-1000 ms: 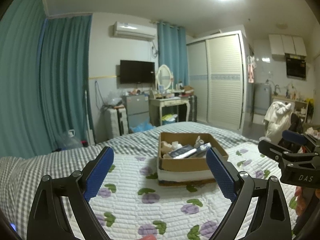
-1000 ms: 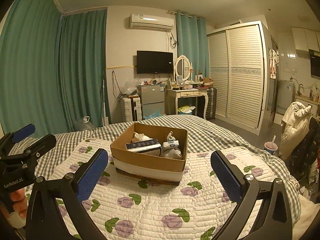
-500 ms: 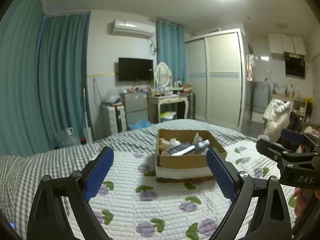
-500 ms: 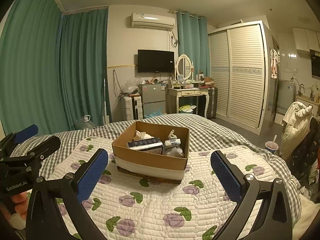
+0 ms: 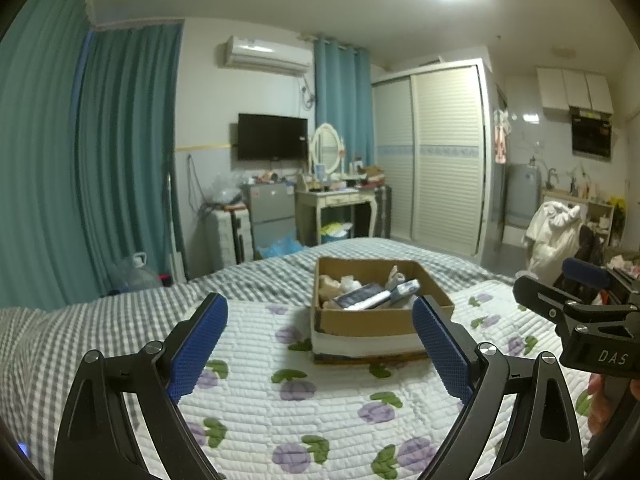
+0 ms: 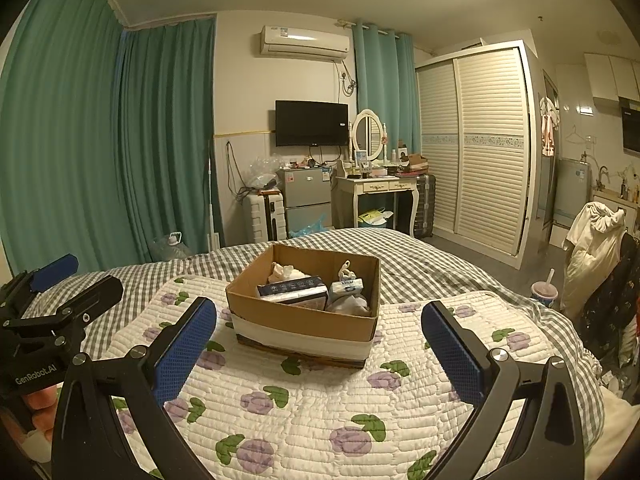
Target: Organize soft objects
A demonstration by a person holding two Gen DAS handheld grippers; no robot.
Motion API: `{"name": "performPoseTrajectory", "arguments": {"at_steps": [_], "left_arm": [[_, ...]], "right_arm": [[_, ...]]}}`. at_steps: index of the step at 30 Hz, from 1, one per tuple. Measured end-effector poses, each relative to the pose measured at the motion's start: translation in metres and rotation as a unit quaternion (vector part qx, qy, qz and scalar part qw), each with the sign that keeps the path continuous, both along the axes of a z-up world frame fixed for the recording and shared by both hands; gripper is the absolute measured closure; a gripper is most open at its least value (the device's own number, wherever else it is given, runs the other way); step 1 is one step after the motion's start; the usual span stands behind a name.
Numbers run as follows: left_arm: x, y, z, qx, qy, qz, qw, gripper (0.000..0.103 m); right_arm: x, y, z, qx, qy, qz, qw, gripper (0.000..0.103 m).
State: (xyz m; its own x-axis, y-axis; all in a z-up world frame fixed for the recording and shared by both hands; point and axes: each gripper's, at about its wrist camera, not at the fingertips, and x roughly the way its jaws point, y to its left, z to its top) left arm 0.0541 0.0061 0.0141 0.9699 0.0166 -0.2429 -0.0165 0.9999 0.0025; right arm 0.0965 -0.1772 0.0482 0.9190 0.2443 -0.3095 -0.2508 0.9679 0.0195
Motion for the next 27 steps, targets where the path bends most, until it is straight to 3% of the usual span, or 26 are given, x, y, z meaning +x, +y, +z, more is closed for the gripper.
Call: {"name": "performPoseTrajectory", "arguments": {"at_steps": [27], "left_arm": [[-0.0001, -0.0015, 0.0001, 0.0, 0.002, 0.0, 1.0, 0.008]], "right_arm": [[0.0032, -0.0007, -0.0016, 0.0, 0.009, -0.003, 1.0, 0.0]]}}
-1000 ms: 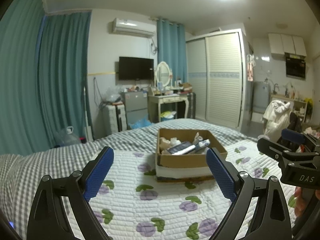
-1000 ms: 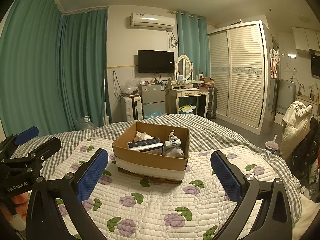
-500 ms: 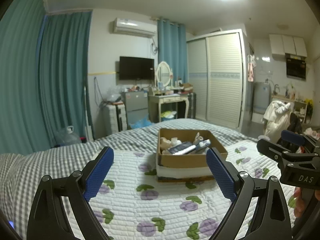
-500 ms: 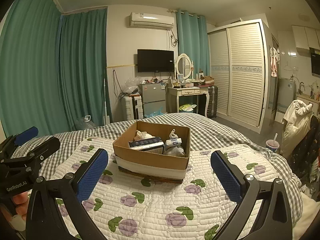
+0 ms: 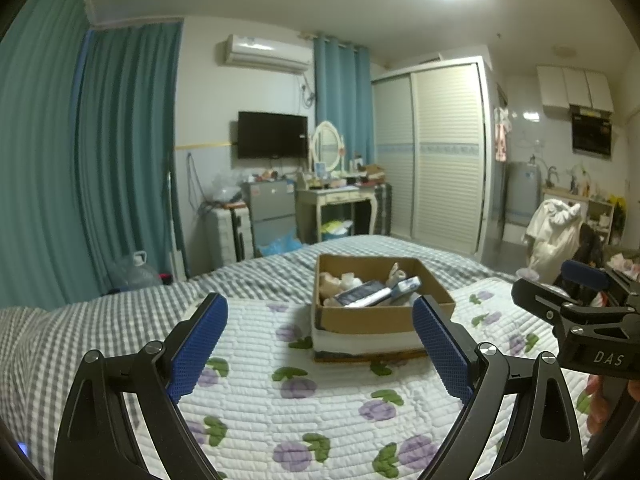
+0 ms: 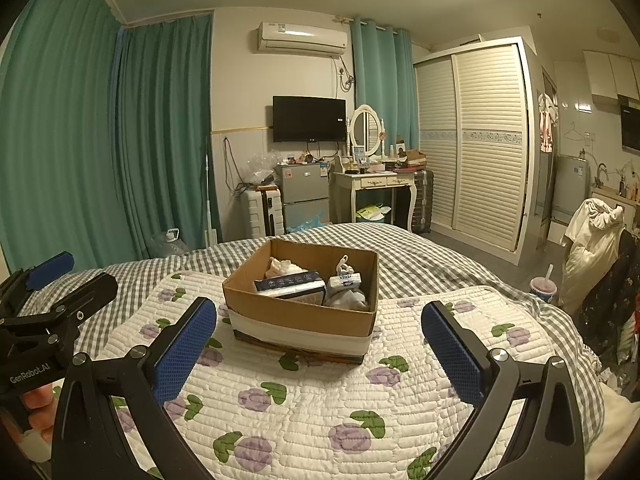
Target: Organize soft objects
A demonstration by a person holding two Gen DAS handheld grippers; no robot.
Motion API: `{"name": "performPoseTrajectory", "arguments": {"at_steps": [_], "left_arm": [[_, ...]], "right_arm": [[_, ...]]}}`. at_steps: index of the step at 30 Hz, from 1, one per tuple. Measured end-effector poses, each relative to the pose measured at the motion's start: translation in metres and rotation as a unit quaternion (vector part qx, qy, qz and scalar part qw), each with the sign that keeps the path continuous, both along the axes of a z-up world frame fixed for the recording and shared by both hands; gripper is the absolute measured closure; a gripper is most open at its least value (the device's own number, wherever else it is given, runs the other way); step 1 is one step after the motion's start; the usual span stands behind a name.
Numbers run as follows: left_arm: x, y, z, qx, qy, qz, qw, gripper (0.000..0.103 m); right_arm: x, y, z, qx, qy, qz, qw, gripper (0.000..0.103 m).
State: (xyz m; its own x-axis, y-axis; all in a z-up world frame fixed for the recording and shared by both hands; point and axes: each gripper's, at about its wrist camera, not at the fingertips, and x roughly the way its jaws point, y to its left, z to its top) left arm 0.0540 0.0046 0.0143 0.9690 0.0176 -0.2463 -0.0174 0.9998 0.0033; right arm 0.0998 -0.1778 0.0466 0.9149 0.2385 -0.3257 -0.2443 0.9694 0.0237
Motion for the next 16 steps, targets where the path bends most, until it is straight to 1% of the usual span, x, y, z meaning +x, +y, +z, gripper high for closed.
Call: {"name": "performPoseTrajectory", "arguments": {"at_steps": [16], "left_arm": [[0.0005, 0.0022, -0.0045, -0.003, 0.005, 0.0, 1.0, 0.008]], "right_arm": [[0.0003, 0.0012, -0.0054, -0.002, 0.004, 0.001, 1.0, 0.0]]}}
